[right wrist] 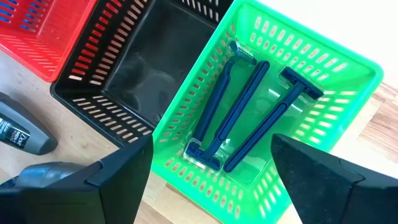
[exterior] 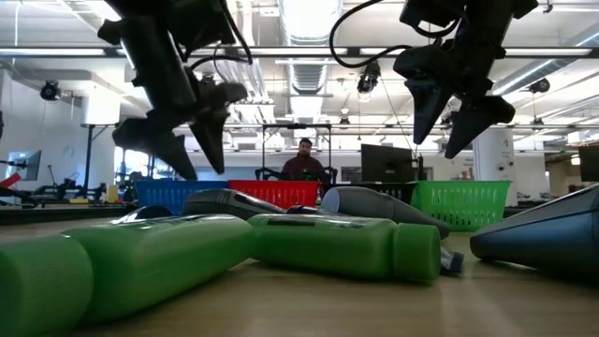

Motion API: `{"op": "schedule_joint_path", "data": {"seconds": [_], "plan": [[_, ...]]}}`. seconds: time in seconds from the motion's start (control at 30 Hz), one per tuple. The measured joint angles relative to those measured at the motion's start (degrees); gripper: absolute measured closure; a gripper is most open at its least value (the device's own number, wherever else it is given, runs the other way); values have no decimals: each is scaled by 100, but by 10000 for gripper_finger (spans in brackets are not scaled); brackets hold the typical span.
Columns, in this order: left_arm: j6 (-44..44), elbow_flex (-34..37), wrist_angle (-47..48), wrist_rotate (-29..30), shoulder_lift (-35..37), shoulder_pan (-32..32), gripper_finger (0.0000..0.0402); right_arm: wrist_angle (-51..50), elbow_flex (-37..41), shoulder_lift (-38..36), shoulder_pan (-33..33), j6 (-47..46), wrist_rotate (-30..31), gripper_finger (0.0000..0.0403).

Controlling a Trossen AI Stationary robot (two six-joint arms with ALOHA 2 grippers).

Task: Pick & Place Travel size toiletries
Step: Put the shampoo into the blue basket

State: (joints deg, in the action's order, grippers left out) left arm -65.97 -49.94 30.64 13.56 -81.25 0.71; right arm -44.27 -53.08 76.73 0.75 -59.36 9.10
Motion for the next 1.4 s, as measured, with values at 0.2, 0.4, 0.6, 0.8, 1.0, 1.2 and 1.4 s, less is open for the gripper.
{"op": "schedule_joint_path", "data": {"seconds": [0.2,0.4,0.6,0.8,1.0,1.2,1.4], "plan": [[1492,-290,9,-457,366,367,175,4,0,-2,0,-18,-4,66],[1983,-399,565,-939,570,608,175,7,0,-2,0,-119,-13,63],[1980,-401,814,-954,607,675,175,2,0,-1,0,-427,-15,80],[1996,-401,713,-483,607,716,174,-56,0,0,0,-881,-18,82],[2252,-393,391,-449,549,730,174,-359,0,-2,0,-1199,-322,63],[1827,-384,163,-450,457,801,174,-713,0,0,0,-1058,-463,49],[628,-381,139,-284,344,1185,174,-749,17,-2,15,-219,-423,58]]}}
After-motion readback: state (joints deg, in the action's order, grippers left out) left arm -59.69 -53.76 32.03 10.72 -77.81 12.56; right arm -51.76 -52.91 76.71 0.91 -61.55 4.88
